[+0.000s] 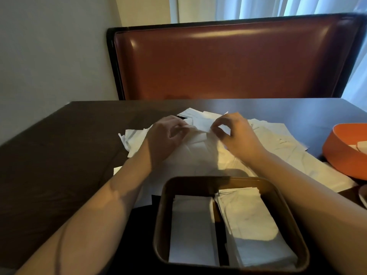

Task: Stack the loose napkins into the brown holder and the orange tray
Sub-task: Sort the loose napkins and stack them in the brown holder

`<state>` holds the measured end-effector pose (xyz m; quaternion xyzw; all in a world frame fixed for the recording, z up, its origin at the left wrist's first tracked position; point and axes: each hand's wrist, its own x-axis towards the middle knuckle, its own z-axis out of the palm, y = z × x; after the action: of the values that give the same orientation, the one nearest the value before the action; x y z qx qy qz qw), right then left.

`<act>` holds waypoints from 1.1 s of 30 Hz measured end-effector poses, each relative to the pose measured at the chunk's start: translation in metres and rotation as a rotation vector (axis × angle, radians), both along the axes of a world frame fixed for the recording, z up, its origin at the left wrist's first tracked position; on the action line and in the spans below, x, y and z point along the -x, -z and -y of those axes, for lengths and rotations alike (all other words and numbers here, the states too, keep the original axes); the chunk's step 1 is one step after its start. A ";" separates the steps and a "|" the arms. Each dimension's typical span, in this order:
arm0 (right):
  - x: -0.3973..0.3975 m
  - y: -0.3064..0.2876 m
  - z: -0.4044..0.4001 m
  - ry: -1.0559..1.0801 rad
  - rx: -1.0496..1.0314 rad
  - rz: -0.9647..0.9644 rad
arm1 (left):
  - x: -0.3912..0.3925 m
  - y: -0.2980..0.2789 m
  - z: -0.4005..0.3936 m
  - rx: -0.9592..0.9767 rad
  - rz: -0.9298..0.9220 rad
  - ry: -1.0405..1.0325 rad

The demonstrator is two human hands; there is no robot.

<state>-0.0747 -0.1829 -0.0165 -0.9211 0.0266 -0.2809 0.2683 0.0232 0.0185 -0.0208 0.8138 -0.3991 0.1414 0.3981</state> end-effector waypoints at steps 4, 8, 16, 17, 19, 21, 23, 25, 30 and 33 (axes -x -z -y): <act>-0.003 0.005 -0.003 -0.056 -0.092 -0.031 | 0.000 0.001 0.002 0.025 0.054 -0.053; -0.013 0.014 -0.001 -0.102 -0.152 -0.062 | -0.001 0.002 0.000 -0.080 0.063 -0.079; -0.002 -0.002 0.002 -0.065 -0.261 0.229 | 0.015 -0.014 -0.004 0.247 0.063 -0.048; 0.001 -0.009 0.003 -0.082 -0.294 0.267 | 0.019 -0.017 -0.004 0.308 0.040 -0.051; 0.008 -0.024 0.003 -0.151 -0.489 0.314 | 0.028 -0.025 -0.003 0.441 -0.047 -0.083; 0.016 -0.035 0.003 -0.247 -0.688 0.247 | 0.035 -0.031 0.000 0.583 -0.244 -0.106; 0.024 -0.041 0.006 -0.435 -0.893 0.071 | 0.040 -0.035 0.003 0.672 -0.415 -0.103; 0.032 -0.048 0.007 -0.599 -1.101 -0.117 | 0.042 -0.036 0.005 0.678 -0.459 -0.088; 0.031 -0.047 -0.014 -0.559 -0.817 -0.084 | 0.050 -0.032 0.011 0.579 -0.369 -0.049; 0.025 -0.043 -0.018 -0.427 -0.637 0.047 | 0.054 -0.034 0.012 0.553 -0.359 -0.011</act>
<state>-0.1000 -0.1650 0.0261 -0.7698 -0.0859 -0.2174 0.5939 -0.0307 0.0062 0.0129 0.6890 -0.2648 0.1006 0.6672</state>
